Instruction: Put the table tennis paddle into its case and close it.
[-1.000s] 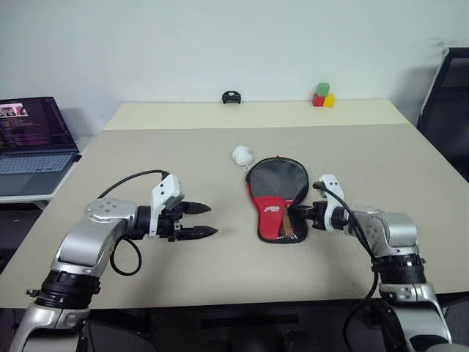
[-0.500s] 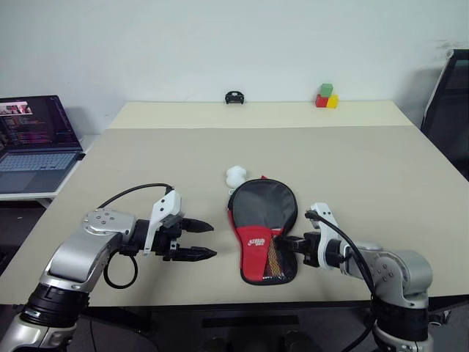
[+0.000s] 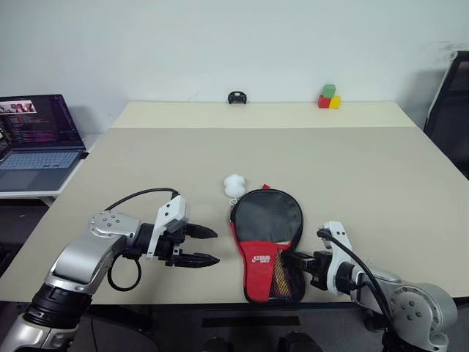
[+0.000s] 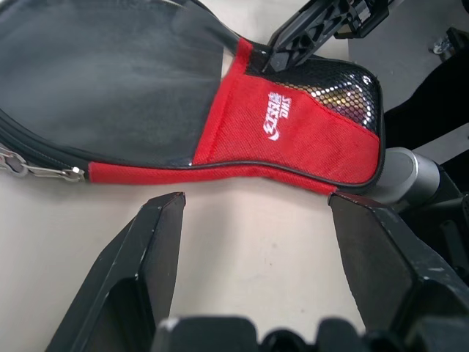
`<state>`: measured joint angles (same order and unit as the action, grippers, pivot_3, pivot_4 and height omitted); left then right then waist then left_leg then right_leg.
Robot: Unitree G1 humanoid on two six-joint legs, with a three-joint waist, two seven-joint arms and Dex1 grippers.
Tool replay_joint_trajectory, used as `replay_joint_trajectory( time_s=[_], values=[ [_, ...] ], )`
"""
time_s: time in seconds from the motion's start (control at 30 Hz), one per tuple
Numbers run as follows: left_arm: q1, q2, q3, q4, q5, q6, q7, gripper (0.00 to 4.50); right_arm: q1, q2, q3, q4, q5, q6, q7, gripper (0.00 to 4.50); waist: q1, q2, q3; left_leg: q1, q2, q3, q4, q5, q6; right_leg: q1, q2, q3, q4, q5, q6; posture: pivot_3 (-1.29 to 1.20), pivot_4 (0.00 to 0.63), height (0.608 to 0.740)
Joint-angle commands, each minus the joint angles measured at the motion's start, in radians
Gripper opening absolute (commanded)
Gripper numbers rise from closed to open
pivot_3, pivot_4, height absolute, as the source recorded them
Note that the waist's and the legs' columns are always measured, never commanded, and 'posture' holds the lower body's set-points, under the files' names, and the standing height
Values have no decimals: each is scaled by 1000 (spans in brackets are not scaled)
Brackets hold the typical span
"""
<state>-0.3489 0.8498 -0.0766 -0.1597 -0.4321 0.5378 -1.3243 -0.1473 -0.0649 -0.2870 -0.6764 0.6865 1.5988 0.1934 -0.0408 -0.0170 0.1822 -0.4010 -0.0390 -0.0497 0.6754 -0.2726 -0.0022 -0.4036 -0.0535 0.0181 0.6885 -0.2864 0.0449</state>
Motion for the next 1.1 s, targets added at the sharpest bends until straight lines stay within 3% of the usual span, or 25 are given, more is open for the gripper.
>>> replay_joint_trajectory(
  time_s=[0.03, 0.27, 0.37, 0.67, 0.93, 1.07, 1.1],
  values=[
    [-13, 15, 5, -13, -5, -12, -11, 3406, 12, 2, 2, -23, 77, 16, -37, 19, 0, 0, 0, 0, 0, 0, 0, 0, 0, 0, 0, 0, 0, 0, 0, 0, 150, 740],
    [-5, 13, 7, -15, 0, -19, -1, 3406, 2, -13, -9, -3, 143, 16, -90, 19, 0, 0, 0, 0, 0, 0, 0, 0, 0, 0, 0, 0, 0, 0, 0, 0, 150, 740],
    [6, 13, 11, -21, 0, -22, 4, 3406, 11, -22, -10, -4, 150, 16, -114, 757, 0, 0, 0, 0, 0, 0, 0, 0, 0, 0, 0, 0, 0, 0, 0, 0, 150, 740],
    [45, 20, 34, -45, -6, -27, 31, 3406, -4, -107, -80, -57, 142, -40, -93, 3697, 7, 0, 0, 0, 0, 0, 0, 0, 0, 1, 0, 0, -1, 0, 0, 0, 150, 740],
    [79, 6, 79, -69, -36, -6, 102, 3406, -14, -309, -75, -70, 174, -276, 112, 3697, 9, 0, 0, 0, 0, -1, -1, 0, 0, 4, 0, -2, -4, 0, 0, 0, 150, 740],
    [99, -6, 105, -76, -26, -17, 160, 3406, -79, -360, -39, -5, 184, -352, 181, 4463, 7, 0, 0, 2, 1, -1, -1, 0, 1, 6, 0, -2, -6, 0, 0, 0, 150, 740],
    [104, -9, 114, -77, -24, -19, 174, 3406, -104, -390, 7, 11, 154, -393, 217, 4463, 7, 0, 0, 2, 1, -1, -1, 0, 1, 7, 0, -2, -6, 0, 0, 0, 150, 740]
  ],
)
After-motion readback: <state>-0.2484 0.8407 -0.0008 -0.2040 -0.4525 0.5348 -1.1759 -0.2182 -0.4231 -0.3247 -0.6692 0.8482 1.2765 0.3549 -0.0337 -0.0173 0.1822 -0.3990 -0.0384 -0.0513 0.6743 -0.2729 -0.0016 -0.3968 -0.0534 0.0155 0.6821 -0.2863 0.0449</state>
